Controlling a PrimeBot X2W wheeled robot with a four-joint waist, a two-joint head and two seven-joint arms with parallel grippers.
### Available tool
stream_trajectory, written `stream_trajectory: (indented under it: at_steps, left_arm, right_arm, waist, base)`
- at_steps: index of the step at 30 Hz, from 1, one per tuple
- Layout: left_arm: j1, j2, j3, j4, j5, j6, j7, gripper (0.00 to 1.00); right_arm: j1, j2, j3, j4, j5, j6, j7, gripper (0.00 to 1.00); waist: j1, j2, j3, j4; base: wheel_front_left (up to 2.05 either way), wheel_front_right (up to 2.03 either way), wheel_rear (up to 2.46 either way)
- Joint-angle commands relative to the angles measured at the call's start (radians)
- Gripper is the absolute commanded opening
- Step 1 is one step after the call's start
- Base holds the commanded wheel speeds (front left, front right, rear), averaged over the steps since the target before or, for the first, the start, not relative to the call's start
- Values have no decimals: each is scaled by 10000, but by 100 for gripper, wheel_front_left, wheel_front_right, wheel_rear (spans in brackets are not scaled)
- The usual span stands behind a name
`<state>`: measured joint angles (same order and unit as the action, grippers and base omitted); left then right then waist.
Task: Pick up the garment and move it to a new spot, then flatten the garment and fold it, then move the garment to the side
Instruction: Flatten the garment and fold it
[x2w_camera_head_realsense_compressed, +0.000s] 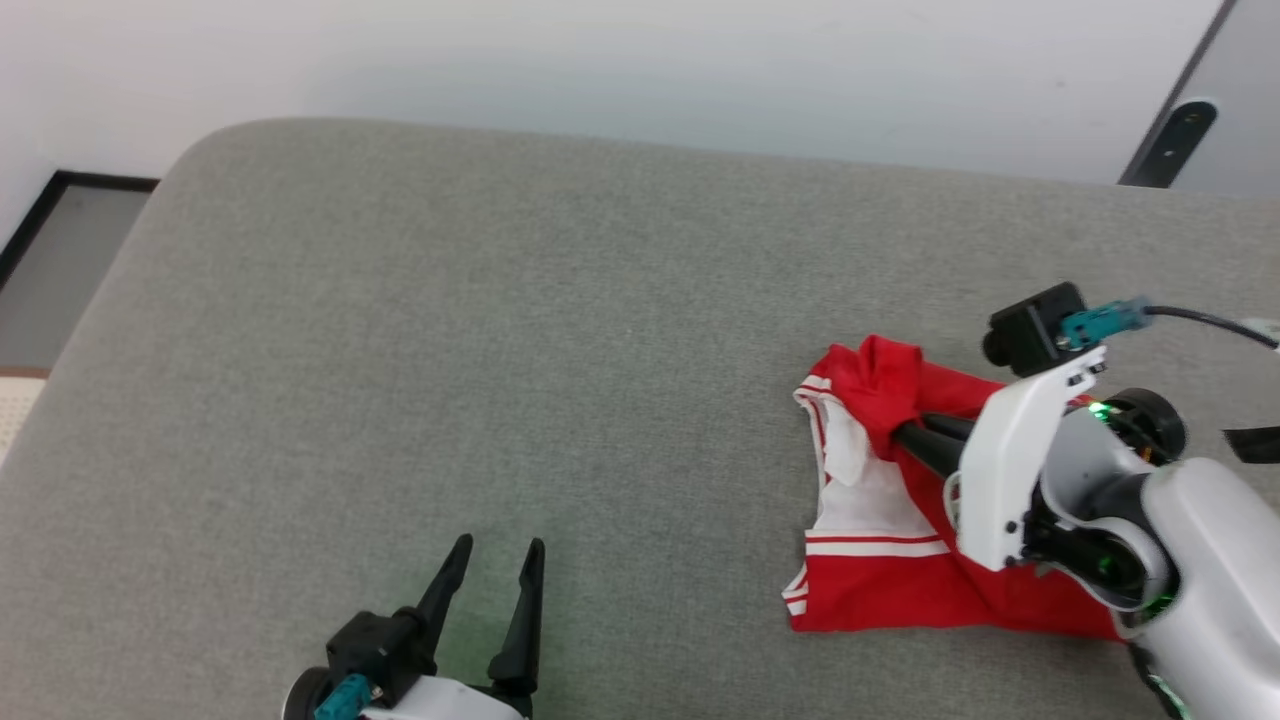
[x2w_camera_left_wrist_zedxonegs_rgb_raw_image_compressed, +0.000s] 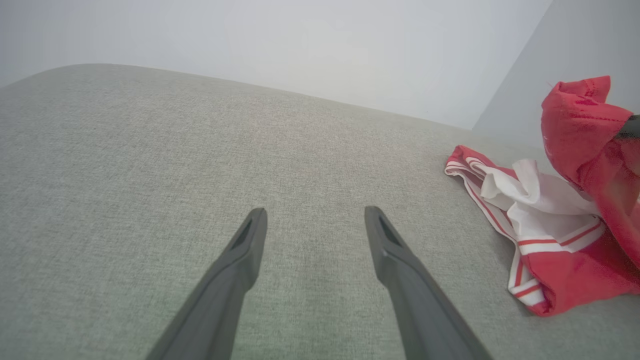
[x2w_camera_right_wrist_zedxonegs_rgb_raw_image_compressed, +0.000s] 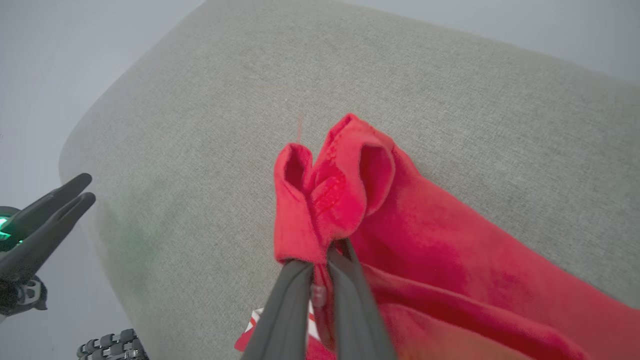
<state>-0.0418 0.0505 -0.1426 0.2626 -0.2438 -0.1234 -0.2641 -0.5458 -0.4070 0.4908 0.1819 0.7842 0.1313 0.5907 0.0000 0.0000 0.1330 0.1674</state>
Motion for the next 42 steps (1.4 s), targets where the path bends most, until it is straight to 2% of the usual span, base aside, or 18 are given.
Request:
stream_trajectory:
  at_steps: [1,5,6,9,13,20,25,30,36,42]
  left_arm:
    - [-103,0,-12,0,-52,9,5,100]
    - [-146,-1,-73,14,-127,53,5,100]
    - [-141,1,-60,7,-147,70,5,100]
    - [-113,-3,-7,10,-221,99,5,100]
    - [-133,-1,-14,41,-265,96,5,100]
    - [-185,-3,120,102,-322,30,5,100]
    - [-383,19,154,262,-110,-2,5,100]
    - [-561,153,248,463,-33,-44,5,100]
    - [-434,350,595,569,-1,-59,5,100]
    - [122,520,933,461,60,-66,5,100]
  right_arm:
    - [-112,132,32,142,-147,-12,-91,0]
    - [-169,461,152,626,-364,-12,-359,0]
    - [-177,519,210,686,-416,-12,-411,5]
    - [-159,614,329,754,-372,-12,-604,100]
    - [-37,628,312,658,-203,-12,-895,100]
    - [215,227,-89,276,-125,-12,-1584,100]
    - [691,-361,-567,316,-444,-12,-2452,100]
    - [1238,-570,-1166,759,-869,-12,-3608,100]
    - [1922,-480,-1700,1136,-1358,-12,-5078,100]
    - [2964,-204,-2290,1071,-1510,-12,-6053,100]
  waist:
    - [0,0,86,128]
    - [0,0,149,201]
    - [0,0,164,180]
    - [0,0,147,24]
    - [0,0,48,-319]
    - [0,0,-207,-1137]
    - [0,0,-382,-1679]
    - [0,0,-527,-2104]
    - [0,0,-733,-2353]
    - [0,0,-1113,-2369]
  base:
    - [0,0,0]
    - [0,0,0]
    - [0,0,0]
    - [0,0,0]
    - [0,0,0]
    - [0,0,0]
    - [0,0,0]
    - [0,0,0]
    - [0,0,0]
    - [0,0,0]
